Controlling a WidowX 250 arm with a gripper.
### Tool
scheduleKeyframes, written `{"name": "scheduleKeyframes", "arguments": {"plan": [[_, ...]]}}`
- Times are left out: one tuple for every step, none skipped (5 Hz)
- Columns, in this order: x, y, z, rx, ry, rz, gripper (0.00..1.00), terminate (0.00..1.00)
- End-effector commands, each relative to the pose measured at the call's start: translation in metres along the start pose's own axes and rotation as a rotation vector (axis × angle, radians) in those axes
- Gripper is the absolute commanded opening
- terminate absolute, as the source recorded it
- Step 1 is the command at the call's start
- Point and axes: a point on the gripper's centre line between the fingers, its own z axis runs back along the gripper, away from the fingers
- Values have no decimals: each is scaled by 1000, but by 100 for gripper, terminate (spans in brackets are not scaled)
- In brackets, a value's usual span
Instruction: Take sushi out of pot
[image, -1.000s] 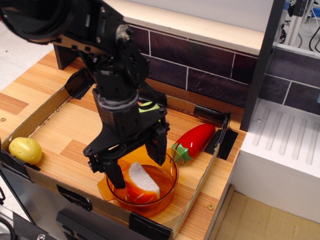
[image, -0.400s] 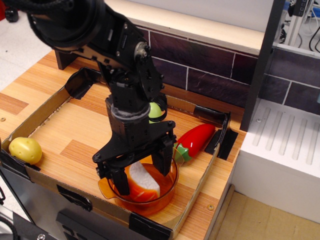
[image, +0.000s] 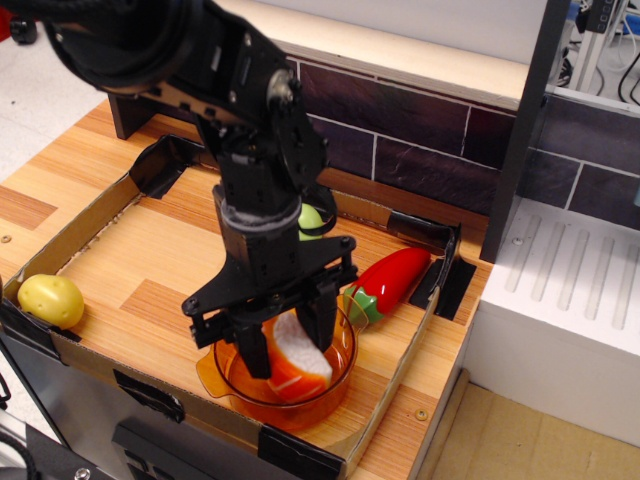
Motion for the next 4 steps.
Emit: {"name": "scheduleKeyframes", "arguments": {"plan": [[19,-11,66,-104,-16,12,0,0],[51,-15,88,-101,-10,95,0,0],[86,-14,76,-39,2,119,0,0],[114,-10,56,-9,-24,122,0,0]]}}
